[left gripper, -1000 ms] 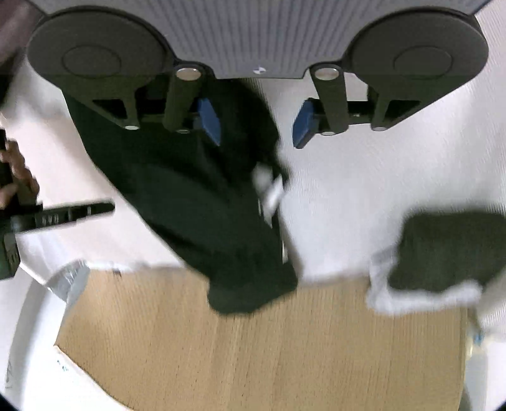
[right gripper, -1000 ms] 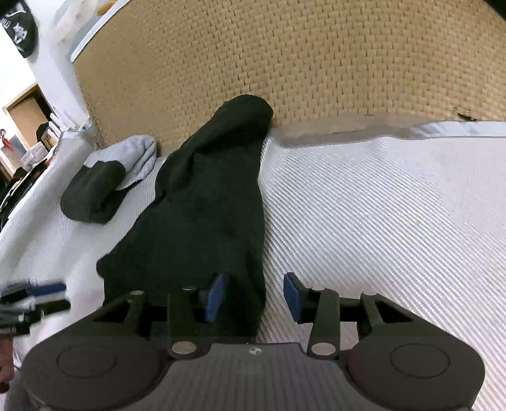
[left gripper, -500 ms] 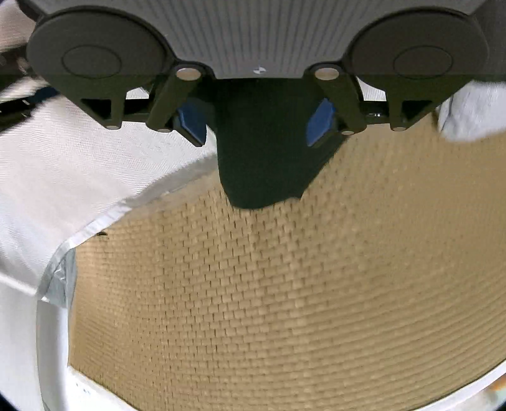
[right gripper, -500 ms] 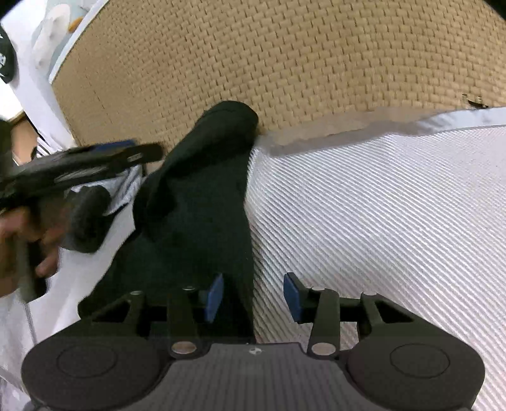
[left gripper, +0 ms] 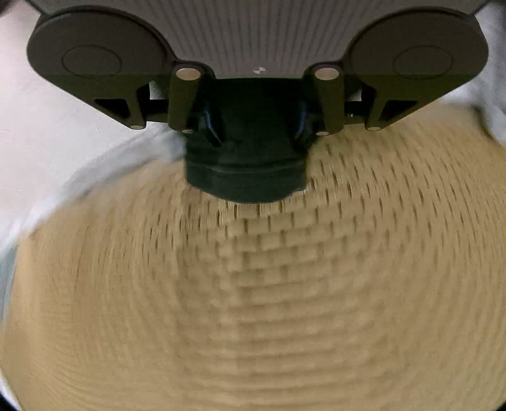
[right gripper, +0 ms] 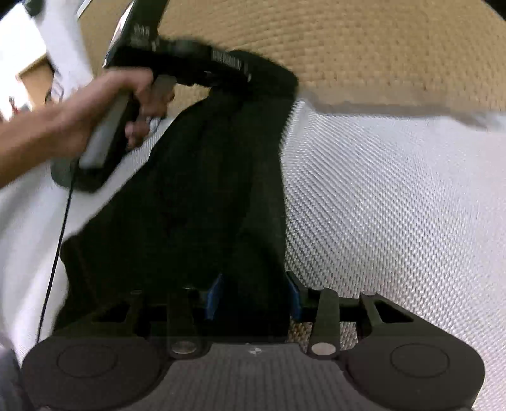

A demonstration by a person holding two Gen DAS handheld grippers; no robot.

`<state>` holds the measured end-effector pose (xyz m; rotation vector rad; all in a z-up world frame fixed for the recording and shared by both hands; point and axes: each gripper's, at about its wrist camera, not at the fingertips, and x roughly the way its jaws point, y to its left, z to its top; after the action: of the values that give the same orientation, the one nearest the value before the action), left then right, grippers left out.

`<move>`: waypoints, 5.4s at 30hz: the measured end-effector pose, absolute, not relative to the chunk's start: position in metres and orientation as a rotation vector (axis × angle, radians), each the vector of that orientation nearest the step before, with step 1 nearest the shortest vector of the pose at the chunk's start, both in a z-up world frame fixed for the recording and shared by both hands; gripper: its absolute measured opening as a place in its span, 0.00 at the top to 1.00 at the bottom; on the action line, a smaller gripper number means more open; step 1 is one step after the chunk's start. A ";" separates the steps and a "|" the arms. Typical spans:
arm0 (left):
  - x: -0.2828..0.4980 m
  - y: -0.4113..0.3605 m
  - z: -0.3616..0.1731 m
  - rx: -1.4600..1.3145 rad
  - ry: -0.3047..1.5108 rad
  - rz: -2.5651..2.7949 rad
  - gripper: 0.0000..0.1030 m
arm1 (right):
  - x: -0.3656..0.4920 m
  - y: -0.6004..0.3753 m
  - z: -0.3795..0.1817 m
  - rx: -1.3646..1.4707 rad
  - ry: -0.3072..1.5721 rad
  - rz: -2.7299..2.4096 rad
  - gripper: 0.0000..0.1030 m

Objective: Fold clothes

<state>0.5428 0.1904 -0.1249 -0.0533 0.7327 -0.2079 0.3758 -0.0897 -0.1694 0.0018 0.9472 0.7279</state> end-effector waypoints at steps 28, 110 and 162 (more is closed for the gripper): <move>0.492 0.202 -0.118 -0.162 0.697 -0.232 0.58 | 0.367 -0.087 -0.168 -0.044 0.914 0.722 0.53; 0.164 0.120 -0.127 -0.163 0.793 -0.054 0.47 | 0.216 -0.120 -0.113 -0.116 0.834 0.698 0.54; 0.076 0.133 -0.143 -0.164 0.839 0.005 0.32 | 0.128 -0.179 -0.148 -0.042 1.120 0.745 0.35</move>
<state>0.0758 0.1329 -0.1434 -0.1644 0.8390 0.0048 0.1280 -0.1788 -0.1483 -0.0423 1.1202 0.7451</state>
